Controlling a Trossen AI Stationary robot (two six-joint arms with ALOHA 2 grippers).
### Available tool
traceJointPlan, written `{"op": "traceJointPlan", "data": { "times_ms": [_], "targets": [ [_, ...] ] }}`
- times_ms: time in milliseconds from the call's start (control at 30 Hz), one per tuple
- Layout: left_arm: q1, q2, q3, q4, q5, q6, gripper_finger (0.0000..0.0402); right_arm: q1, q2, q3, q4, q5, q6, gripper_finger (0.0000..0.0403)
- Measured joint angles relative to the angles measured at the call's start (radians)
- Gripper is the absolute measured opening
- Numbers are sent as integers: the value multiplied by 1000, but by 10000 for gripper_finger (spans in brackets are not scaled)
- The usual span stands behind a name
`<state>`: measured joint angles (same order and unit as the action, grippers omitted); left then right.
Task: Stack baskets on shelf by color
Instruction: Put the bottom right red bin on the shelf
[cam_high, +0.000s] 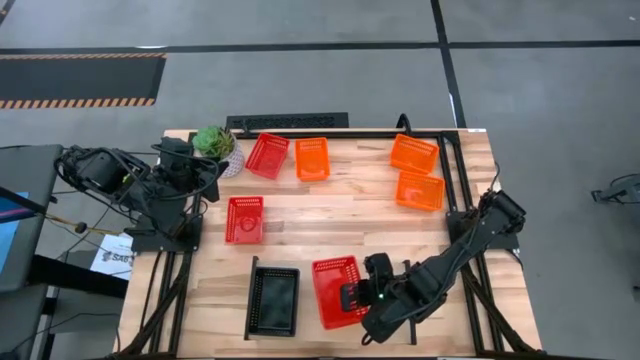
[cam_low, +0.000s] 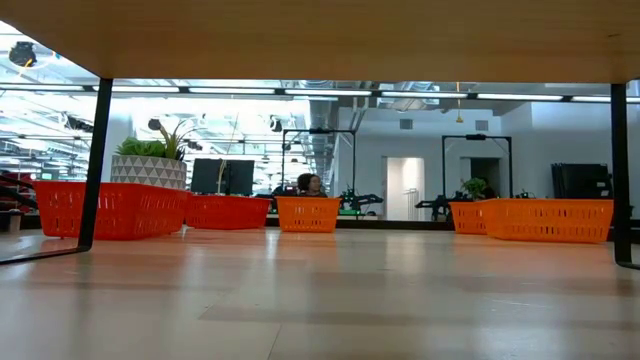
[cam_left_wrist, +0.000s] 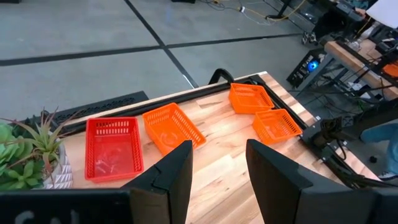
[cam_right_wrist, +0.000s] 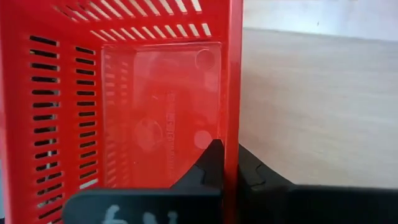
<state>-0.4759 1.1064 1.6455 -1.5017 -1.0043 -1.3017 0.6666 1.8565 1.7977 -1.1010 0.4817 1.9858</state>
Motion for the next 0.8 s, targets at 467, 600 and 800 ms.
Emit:
{"op": "traceJointPlan", "data": {
  "times_ms": [467, 600, 800],
  "targets": [
    [0, 0, 0, -6, -1, 0, 138, -3, -2, 1, 17, -14, -9, 94],
    [0, 0, 0, -8, -1, 1, 138, -3, -2, 1, 71, -62, -65, 112],
    [0, 0, 0, -8, -1, 0, 138, -9, -2, 1, 104, -97, -117, 140]
  ]
}}
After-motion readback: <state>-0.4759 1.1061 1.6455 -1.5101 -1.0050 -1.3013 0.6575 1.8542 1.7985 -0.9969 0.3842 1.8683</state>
